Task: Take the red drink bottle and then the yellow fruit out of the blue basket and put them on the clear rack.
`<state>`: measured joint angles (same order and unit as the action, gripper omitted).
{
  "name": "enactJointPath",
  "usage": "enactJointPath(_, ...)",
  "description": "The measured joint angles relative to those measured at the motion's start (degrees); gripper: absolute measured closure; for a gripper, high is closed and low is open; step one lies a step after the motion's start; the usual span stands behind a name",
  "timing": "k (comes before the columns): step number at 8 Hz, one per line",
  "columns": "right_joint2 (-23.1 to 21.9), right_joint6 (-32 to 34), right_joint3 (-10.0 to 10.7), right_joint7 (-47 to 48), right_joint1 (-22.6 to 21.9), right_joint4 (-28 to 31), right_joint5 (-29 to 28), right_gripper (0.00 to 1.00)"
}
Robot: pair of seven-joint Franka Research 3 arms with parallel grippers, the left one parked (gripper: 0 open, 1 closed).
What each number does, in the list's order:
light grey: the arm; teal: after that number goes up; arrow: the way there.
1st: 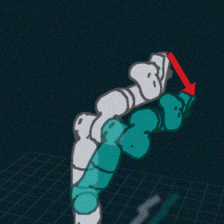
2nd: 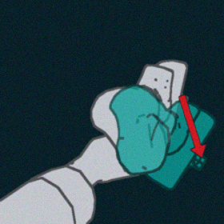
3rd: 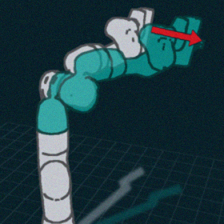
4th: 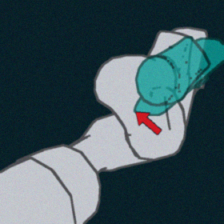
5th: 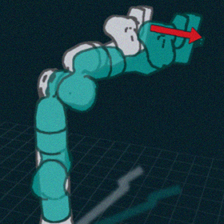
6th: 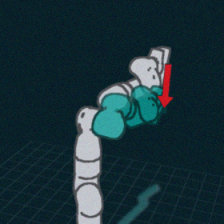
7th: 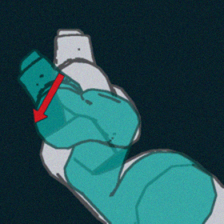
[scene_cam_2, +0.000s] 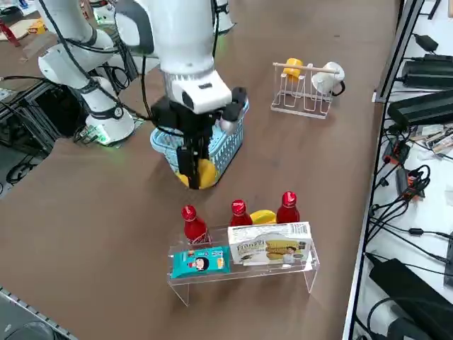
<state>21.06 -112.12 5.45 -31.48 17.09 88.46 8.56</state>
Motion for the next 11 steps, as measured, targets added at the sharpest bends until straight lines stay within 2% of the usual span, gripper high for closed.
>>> enactJointPath(2, 0.8, -0.2, -0.5, 0.0, -0.2, 0.4, -0.1, 0.13)
enactJointPath(5, 1.0, -5.1, -0.8, 0.0, -1.2, 5.5, 0.2, 0.13)
enactJointPath(11, 1.2, -22.7, -0.9, -0.1, -2.2, 18.6, 6.3, 0.13)
